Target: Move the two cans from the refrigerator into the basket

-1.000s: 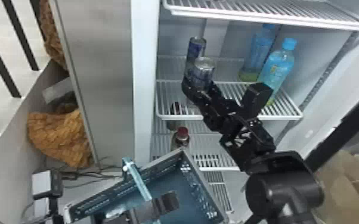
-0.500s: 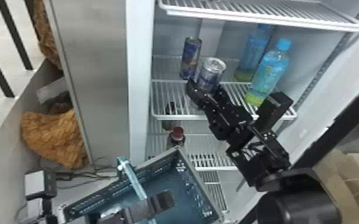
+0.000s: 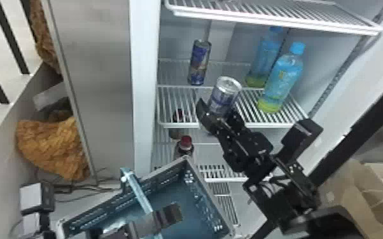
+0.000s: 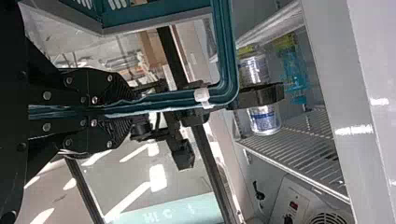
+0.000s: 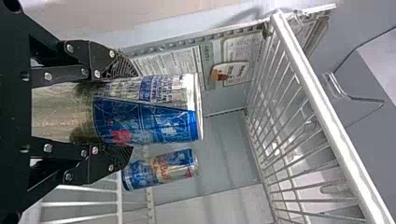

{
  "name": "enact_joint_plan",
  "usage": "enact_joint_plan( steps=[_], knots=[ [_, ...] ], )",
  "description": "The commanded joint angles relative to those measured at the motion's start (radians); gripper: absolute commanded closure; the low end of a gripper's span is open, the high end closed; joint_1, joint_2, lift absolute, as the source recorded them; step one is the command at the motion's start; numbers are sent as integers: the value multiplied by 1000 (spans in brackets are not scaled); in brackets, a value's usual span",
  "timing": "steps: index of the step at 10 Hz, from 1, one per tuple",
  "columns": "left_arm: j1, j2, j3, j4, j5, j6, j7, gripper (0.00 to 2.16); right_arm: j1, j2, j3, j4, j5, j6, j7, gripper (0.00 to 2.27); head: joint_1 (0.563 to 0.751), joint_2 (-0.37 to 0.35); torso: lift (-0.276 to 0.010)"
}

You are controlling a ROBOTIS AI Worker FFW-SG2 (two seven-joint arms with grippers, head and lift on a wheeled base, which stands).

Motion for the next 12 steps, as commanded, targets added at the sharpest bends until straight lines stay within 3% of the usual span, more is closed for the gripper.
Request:
enact_joint_plan(
  steps=[1, 5, 12],
  knots=[
    [2, -1, 1, 0, 0, 0, 0, 1202, 50, 0, -9, -46, -8, 23, 11, 1165, 695, -202, -35],
    [2, -3, 1, 0, 0, 0, 0, 1202, 139, -10, -30, -176, -8, 87, 46, 1165, 695, -205, -35],
    [0, 3, -1, 0, -2, 0, 0, 1202, 251, -26, -32, -262, -10, 227, 125, 1165, 695, -185, -35]
  ],
)
